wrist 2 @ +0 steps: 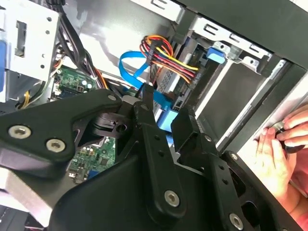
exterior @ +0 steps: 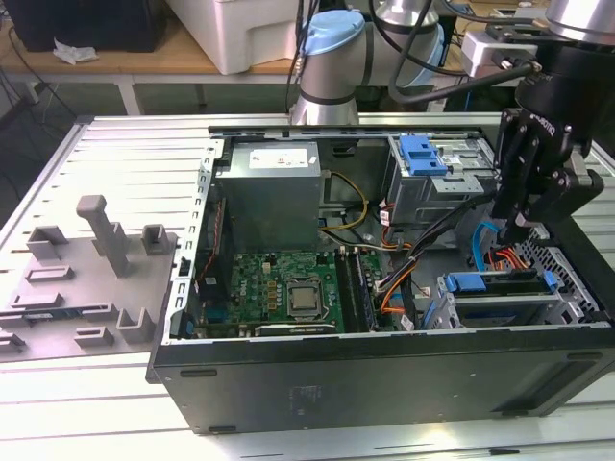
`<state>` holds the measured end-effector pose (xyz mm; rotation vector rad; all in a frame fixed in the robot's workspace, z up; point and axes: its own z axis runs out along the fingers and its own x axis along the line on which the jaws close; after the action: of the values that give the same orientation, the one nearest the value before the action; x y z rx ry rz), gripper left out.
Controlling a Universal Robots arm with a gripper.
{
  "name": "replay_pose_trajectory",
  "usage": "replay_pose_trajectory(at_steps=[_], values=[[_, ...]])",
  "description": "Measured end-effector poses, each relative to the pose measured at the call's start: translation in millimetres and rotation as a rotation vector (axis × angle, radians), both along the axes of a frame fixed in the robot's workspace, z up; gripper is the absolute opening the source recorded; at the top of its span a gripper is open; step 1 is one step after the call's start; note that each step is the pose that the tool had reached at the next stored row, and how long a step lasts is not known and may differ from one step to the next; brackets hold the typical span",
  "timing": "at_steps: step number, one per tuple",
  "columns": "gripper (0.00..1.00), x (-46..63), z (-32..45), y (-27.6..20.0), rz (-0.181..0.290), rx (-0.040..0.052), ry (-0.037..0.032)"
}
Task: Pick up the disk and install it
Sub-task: 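Insert the second disk wire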
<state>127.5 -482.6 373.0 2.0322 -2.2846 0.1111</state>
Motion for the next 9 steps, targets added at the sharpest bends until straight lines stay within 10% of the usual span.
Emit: replay_pose_trajectory(at_steps=[9], values=[[0.43,0.3,-4.1,0.9,0.003,-0.0001,0.0003]])
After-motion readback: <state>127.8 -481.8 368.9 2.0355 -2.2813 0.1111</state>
